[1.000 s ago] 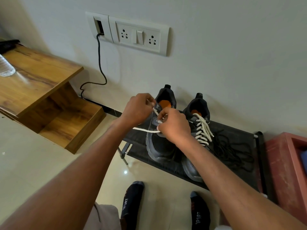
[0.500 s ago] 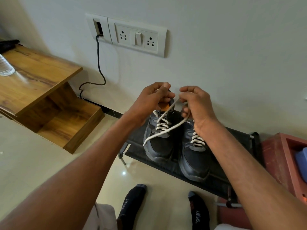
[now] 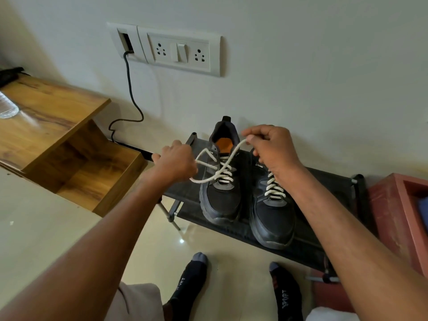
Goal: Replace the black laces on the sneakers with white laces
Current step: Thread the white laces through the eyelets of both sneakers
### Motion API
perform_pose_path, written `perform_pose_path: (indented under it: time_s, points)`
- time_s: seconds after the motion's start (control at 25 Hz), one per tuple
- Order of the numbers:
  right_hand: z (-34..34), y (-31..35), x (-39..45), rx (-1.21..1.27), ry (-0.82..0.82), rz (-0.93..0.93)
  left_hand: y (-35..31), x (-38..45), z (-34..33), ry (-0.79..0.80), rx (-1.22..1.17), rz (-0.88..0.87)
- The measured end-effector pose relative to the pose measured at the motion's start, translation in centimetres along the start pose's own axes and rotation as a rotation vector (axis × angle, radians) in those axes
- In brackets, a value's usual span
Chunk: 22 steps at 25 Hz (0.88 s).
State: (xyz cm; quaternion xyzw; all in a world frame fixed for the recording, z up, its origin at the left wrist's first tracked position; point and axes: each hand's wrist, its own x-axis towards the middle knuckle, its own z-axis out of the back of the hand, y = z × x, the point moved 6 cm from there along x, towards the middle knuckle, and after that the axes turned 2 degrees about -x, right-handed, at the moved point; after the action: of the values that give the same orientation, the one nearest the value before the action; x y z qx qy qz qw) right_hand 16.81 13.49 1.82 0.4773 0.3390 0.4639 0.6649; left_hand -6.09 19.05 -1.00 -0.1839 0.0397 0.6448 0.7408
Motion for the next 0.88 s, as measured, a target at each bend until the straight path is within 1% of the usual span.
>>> perform_pose_path:
  time_s: [0.04,0.08,0.12,0.16,0.2,0.24,0.28,0.36,0.44,0.48,0.56,0.6,0.64,0.68,0.76,0.8,0.88]
  points:
    - [-1.0,0.1,-0.4,-0.002,0.07,0.0,-1.2,-0.3,0.6,-0.067,-0.109,-0.087]
    - [-1.8,0.3,-0.8,0.012,0.11,0.004,-2.3,-0.7,1.5,-0.114,-0.298,-0.18]
    - [-2.3,0.4,-1.0,0.035,0.124,0.01,-3.5,-1.1,2.2,-0.112,-0.548,-0.249]
    - [-2.6,0.4,-1.0,0.062,0.121,0.011,-4.4,-1.3,2.2,-0.033,-0.784,-0.286]
    - [-2.7,0.3,-1.0,0.087,0.107,0.005,-5.3,-1.6,2.0,0.068,-0.92,-0.306]
    - [-2.6,0.2,-0.8,0.103,0.086,-0.005,-5.8,-1.7,1.5,0.148,-0.952,-0.316]
    - [-2.5,-0.1,-0.7,0.111,0.06,-0.018,-6.0,-1.8,1.1,0.205,-0.936,-0.316]
    - [-2.0,-0.9,-0.2,0.125,0.004,-0.066,-4.9,-0.8,0.6,0.219,-0.865,-0.292]
    - [-1.8,-2.1,0.2,0.106,-0.02,-0.137,-3.2,0.3,0.4,0.147,-0.722,-0.254]
    - [-2.0,-2.5,0.3,0.064,-0.008,-0.159,-2.7,0.7,0.4,0.09,-0.621,-0.249]
    - [-2.6,-2.8,0.3,-0.05,0.045,-0.153,-2.8,1.1,0.8,-0.066,-0.489,-0.302]
    - [-2.9,-2.6,0.3,-0.097,0.066,-0.12,-3.3,0.9,1.1,-0.143,-0.499,-0.346]
    - [-3.2,-2.3,0.3,-0.125,0.079,-0.078,-3.8,0.7,1.2,-0.174,-0.555,-0.375]
    - [-3.5,-2.0,0.3,-0.135,0.08,-0.04,-4.1,0.7,1.2,-0.15,-0.649,-0.386]
    - [-3.7,-1.7,0.5,-0.139,0.059,0.009,-4.4,0.9,0.6,-0.032,-0.796,-0.355]
    - [-3.9,-1.6,0.7,-0.138,0.041,0.018,-4.4,0.9,0.4,-0.001,-0.821,-0.337]
    - [-4.2,-1.3,0.5,-0.188,0.02,0.031,-3.9,1.2,-0.2,-0.016,-0.789,-0.278]
